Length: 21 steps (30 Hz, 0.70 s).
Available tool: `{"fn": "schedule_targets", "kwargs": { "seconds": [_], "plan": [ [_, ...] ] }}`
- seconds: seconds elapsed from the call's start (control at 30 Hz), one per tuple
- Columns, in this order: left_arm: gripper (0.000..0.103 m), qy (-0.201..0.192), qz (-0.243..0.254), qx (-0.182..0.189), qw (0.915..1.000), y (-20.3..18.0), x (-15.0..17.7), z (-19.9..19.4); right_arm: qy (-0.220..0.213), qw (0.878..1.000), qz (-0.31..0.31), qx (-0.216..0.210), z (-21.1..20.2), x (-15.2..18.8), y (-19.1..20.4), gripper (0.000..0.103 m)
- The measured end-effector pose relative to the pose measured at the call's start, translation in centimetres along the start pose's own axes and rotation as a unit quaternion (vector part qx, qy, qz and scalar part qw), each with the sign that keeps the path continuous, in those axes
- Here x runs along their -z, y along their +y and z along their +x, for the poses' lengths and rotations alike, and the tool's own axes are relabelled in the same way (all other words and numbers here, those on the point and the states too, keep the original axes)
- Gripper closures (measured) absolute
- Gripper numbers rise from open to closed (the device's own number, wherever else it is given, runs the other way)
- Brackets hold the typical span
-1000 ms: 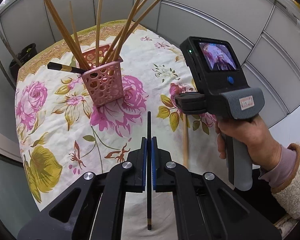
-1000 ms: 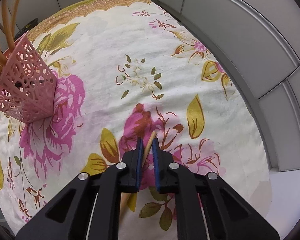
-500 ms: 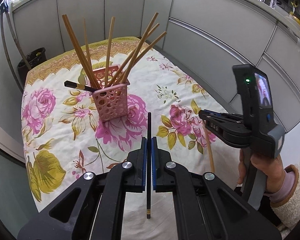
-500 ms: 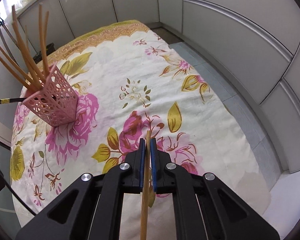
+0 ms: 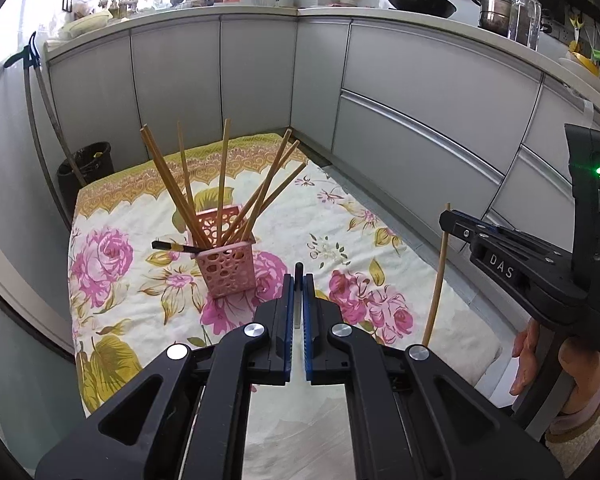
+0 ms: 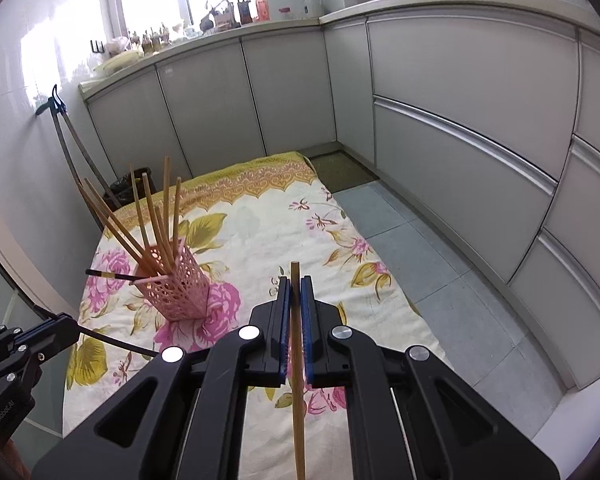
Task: Organize utensils
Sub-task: 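Lift the black stick upright with the left tool while the right tool lifts its chopstick upright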
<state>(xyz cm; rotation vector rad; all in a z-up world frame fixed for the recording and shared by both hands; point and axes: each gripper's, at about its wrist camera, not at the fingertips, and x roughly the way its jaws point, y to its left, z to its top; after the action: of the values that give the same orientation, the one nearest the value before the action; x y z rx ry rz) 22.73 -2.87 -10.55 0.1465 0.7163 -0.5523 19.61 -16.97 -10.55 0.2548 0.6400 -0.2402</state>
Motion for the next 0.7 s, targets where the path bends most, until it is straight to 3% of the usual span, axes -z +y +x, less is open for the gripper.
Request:
{"fn": "schedule_targets", "kwargs": {
  "seconds": [0.2,0.7],
  "plan": [
    [0.100,-0.027,0.014,-0.016,0.9994,-1.0,-2.2,-2.1,-0.053,0.998,0.011,-0.019,-3.2,-2.6,-0.4,0.098],
    [0.100,-0.089,0.039,-0.057,0.9936,-3.1,-6.9,-6.2,-0.129,0.990,0.026,-0.057,-8.7,-7.6,-0.9,0.098]
  ]
}}
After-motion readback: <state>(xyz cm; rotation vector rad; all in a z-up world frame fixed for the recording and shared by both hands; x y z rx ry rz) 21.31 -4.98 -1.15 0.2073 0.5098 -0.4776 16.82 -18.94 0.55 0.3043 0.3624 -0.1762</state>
